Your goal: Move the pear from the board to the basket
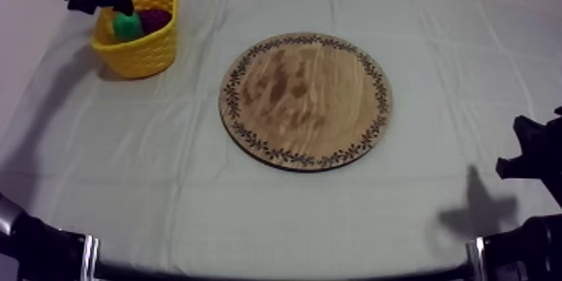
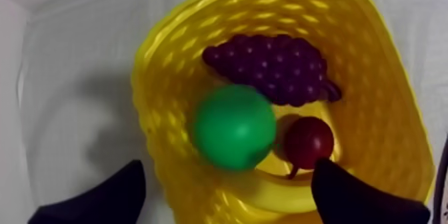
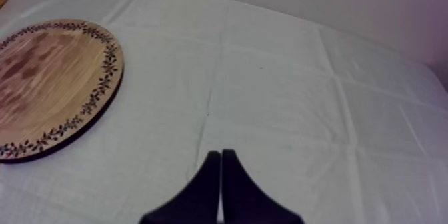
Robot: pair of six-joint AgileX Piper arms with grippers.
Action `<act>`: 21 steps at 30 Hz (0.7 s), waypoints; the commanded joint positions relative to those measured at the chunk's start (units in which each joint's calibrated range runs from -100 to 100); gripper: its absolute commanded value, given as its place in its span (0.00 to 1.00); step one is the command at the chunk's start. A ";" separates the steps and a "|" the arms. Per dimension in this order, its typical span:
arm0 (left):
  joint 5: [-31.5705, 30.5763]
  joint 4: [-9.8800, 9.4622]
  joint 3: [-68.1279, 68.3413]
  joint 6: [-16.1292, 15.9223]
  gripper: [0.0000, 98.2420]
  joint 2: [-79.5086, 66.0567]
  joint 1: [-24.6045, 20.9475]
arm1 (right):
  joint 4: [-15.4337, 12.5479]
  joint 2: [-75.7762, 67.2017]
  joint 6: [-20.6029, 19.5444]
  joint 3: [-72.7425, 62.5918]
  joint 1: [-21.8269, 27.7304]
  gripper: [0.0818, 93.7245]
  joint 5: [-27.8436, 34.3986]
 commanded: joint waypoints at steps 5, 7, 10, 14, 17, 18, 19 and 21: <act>-2.85 0.13 1.67 0.82 0.85 -4.27 -0.53 | 0.01 0.01 0.00 0.05 -0.07 0.00 -0.02; -4.04 0.63 2.86 0.79 0.80 -6.92 -0.85 | 0.01 0.01 0.01 0.05 -0.07 0.00 -0.02; -5.94 1.47 5.43 0.69 0.71 -11.84 -1.30 | 0.01 0.01 0.01 0.05 -0.07 0.00 -0.02; -8.83 2.04 10.39 1.05 0.51 -20.25 -1.55 | 0.01 0.01 0.00 0.05 -0.07 0.00 -0.02; -10.75 2.27 14.69 1.86 0.35 -27.29 -1.46 | 0.01 0.01 0.00 0.05 -0.07 0.00 -0.02; -11.23 2.43 16.25 1.95 0.30 -29.74 -1.39 | 0.01 0.01 0.00 0.05 -0.07 0.00 -0.02; -11.78 2.55 17.91 2.07 0.25 -32.28 -1.27 | 0.01 0.01 0.00 0.05 -0.07 0.00 -0.02; -13.17 2.84 21.64 2.18 0.16 -37.68 -0.99 | 0.01 0.01 0.00 0.05 -0.07 0.00 -0.02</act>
